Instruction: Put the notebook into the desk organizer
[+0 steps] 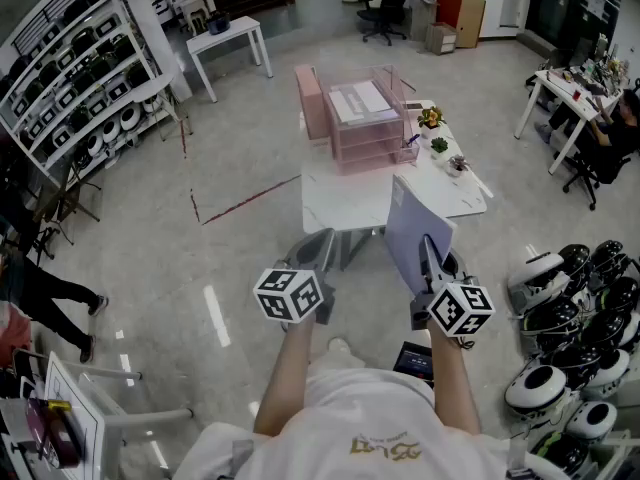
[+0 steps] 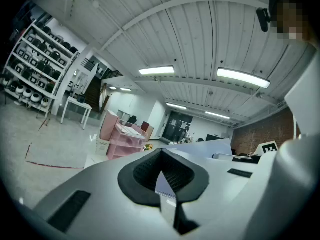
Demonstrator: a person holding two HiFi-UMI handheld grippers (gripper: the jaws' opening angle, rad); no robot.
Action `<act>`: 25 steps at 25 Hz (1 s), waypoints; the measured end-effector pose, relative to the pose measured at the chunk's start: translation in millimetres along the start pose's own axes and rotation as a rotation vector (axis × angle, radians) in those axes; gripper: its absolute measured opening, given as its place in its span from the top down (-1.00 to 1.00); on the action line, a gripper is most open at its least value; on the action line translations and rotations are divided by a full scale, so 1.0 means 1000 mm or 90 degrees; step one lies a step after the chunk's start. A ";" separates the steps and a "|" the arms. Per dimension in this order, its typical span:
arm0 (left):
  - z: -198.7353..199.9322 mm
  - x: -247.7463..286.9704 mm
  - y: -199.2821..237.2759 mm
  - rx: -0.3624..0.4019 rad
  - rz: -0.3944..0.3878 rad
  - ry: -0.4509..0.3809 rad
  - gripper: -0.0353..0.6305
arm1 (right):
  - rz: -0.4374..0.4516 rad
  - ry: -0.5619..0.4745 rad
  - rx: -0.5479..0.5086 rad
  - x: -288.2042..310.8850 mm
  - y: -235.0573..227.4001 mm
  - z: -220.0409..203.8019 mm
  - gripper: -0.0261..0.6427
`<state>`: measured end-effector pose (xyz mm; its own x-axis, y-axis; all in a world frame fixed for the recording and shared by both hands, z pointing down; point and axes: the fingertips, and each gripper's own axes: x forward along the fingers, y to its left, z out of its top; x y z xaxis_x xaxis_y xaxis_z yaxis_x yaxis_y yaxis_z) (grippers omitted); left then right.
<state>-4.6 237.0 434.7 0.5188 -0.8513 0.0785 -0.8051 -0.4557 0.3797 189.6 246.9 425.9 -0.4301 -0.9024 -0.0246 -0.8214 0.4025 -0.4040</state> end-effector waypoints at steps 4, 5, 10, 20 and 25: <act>-0.004 -0.004 -0.004 -0.002 0.000 0.002 0.84 | 0.001 -0.004 -0.010 -0.006 0.002 0.001 0.79; -0.004 -0.006 -0.005 -0.003 0.000 0.001 0.84 | 0.001 -0.005 -0.011 -0.008 0.002 0.001 0.80; -0.006 -0.012 -0.012 -0.001 0.003 0.000 0.84 | 0.000 -0.004 -0.011 -0.017 0.002 0.002 0.79; 0.009 -0.002 -0.009 0.001 -0.005 0.006 0.84 | 0.014 -0.054 -0.048 -0.015 0.001 0.039 0.79; 0.026 0.027 0.012 0.011 -0.011 0.014 0.84 | 0.027 -0.096 -0.057 0.022 -0.002 0.070 0.79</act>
<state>-8.0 201.9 418.0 0.5393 -0.8370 0.0924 -0.8005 -0.4755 0.3650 207.8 215.3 361.9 -0.4100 -0.8943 -0.1791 -0.8367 0.4470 -0.3164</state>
